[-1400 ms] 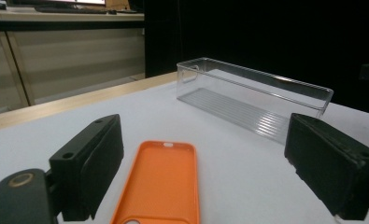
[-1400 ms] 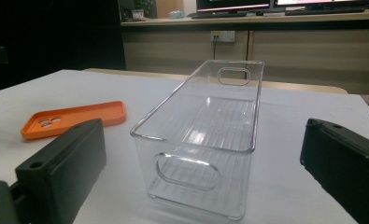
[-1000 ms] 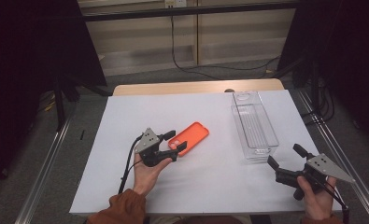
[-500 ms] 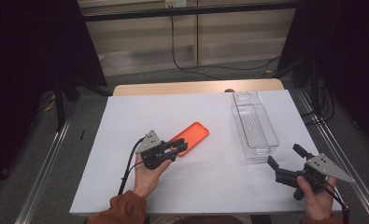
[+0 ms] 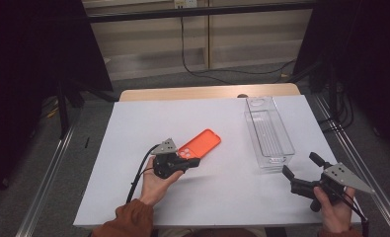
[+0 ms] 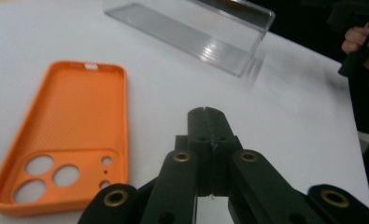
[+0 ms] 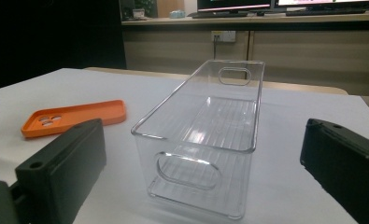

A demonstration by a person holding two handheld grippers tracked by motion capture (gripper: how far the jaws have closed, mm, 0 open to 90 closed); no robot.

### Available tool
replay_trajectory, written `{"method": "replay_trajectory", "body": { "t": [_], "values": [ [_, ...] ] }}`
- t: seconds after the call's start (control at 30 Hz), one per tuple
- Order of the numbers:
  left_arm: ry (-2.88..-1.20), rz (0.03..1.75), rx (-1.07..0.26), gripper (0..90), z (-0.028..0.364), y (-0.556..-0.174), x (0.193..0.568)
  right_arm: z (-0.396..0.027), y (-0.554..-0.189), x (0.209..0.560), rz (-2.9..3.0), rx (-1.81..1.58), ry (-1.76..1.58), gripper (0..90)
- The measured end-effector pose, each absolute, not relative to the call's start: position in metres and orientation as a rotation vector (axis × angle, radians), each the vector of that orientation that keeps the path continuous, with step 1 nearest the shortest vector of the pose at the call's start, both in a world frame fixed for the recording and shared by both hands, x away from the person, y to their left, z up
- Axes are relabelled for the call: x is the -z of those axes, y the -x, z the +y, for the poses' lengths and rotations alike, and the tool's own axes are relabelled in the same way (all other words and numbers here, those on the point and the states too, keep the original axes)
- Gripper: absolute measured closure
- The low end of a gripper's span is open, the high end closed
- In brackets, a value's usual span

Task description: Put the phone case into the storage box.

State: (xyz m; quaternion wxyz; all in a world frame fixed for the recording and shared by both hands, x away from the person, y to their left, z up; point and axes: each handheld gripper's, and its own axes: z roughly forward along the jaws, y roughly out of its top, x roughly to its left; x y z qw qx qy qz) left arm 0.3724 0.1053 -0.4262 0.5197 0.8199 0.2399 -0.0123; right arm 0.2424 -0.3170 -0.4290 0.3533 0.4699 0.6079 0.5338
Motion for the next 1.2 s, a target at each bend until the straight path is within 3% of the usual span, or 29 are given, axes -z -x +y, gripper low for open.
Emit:
{"method": "replay_trajectory", "body": {
  "t": [0.7, 1.2],
  "values": [
    [-2.243, 0.657, 0.063, 90.0, 0.083, -0.392, 0.436, -0.317, -0.242, 0.429, 1.575, -1.378, -1.218, 0.0],
    [-2.292, 0.688, 0.044, 90.0, 0.084, -0.399, 0.448, -0.317, -0.242, 0.429, 1.578, -1.377, -1.214, 0.0]
  ]
}}
